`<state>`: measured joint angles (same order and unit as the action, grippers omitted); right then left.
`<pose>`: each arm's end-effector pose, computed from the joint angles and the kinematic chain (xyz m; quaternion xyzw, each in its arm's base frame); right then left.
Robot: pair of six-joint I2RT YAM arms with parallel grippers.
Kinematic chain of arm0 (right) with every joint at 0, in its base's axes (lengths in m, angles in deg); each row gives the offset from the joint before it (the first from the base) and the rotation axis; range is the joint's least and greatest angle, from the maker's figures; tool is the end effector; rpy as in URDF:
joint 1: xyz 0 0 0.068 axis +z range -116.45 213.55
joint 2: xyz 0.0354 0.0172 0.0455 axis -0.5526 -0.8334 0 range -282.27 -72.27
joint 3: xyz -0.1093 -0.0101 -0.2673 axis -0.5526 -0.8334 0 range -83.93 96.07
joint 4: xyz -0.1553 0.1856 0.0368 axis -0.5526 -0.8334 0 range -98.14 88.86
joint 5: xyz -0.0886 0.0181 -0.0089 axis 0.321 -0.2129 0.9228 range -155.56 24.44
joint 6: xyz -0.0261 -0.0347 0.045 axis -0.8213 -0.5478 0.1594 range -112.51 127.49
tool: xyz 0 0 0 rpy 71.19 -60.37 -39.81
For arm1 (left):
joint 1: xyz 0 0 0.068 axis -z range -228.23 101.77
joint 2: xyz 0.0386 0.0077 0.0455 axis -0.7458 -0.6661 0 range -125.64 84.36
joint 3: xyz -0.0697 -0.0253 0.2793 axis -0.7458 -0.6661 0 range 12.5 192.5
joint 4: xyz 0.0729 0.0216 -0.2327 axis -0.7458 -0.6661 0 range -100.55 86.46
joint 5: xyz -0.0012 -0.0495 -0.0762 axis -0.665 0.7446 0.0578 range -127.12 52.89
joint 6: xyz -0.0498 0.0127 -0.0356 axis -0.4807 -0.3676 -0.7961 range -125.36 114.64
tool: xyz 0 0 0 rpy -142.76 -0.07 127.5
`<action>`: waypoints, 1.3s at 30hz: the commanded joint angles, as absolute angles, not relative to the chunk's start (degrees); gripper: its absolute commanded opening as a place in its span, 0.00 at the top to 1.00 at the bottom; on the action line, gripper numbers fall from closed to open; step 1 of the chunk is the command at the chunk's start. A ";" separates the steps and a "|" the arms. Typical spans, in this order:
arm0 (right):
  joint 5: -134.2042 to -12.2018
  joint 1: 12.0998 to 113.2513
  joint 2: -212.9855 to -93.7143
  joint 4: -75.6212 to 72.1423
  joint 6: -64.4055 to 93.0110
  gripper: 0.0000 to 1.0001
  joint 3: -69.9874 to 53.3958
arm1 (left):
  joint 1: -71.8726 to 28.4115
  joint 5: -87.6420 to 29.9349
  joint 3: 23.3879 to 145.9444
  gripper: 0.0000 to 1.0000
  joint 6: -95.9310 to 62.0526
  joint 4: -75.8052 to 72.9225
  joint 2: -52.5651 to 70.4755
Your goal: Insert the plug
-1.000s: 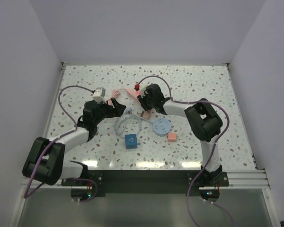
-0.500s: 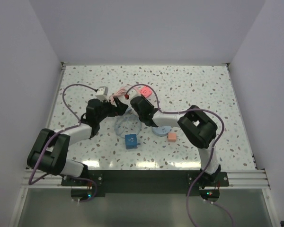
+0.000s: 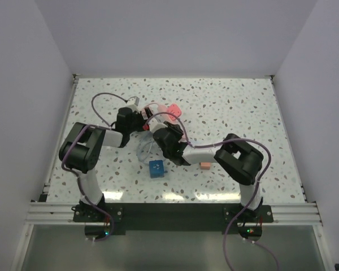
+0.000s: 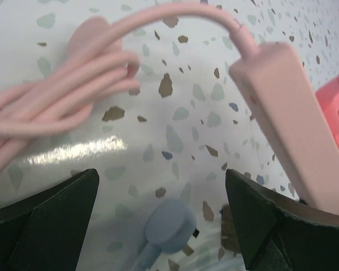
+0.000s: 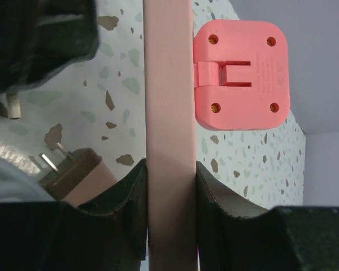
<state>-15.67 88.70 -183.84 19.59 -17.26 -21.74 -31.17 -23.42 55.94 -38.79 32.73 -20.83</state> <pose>0.2632 0.3144 0.1909 -0.3358 0.7360 -0.2287 0.5415 0.3432 -0.1171 0.1609 -0.0565 0.8401 -0.3172 0.4364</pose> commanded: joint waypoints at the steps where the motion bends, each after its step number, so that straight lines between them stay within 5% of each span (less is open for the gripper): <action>1: -12.21 90.50 -178.97 25.67 -19.85 1.00 -23.19 | -31.18 -23.14 62.58 0.00 -40.34 35.57 -24.79; 16: -6.25 93.05 -175.27 12.66 -11.05 1.00 -25.84 | -34.69 -12.16 73.32 0.00 -41.39 52.78 -36.22; 31: -4.13 92.44 -183.80 9.14 -11.05 1.00 -20.74 | -35.49 -7.41 47.14 0.00 -43.41 64.74 -20.42; 39: -5.71 87.87 -189.51 9.05 -14.66 1.00 -13.02 | -35.40 -10.83 41.77 0.00 -39.03 58.78 -9.96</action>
